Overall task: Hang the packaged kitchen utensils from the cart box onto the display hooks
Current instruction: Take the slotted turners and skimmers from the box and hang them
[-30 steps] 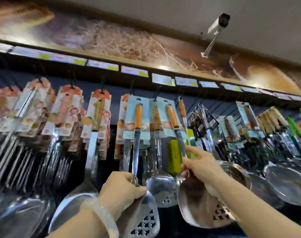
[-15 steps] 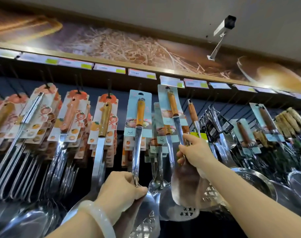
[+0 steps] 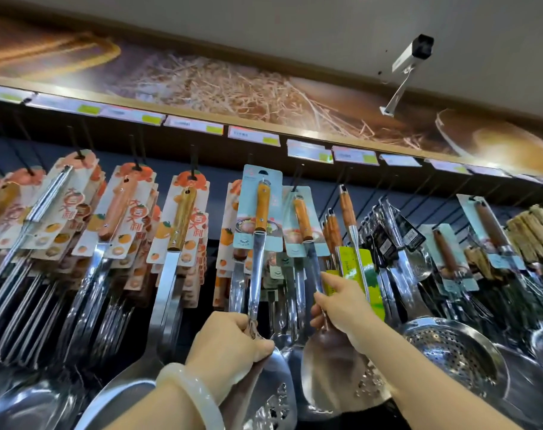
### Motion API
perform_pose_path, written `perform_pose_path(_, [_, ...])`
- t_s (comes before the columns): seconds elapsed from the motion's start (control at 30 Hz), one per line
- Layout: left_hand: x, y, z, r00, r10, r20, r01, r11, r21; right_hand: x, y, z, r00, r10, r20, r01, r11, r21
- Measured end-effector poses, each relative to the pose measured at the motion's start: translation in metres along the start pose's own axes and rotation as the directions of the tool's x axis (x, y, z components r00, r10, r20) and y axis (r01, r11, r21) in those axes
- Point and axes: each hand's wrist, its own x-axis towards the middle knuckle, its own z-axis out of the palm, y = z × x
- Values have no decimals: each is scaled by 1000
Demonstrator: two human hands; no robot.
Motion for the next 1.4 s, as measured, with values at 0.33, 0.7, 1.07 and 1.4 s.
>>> perform_pose_path(0.33, [8,-3,23,999,43,-11,-42,999,23,-14,3,-16,970,-242,31,231,868,-439])
perform_pose_path(0.7, [10,15,47,995,92,-36,-92,996,-3,-44,4,-14,795,6,606,117,980,-163])
perform_pose_path(1.07, [11,23,72,983,180,-25,-180,984,-10,-53,12,-35,826,-105,554,115,993,16])
perform_pose_path(1.4, [16,30,85,991,129,18,-130,988,80,-40,23,-47,844,-59,534,110,992,-64])
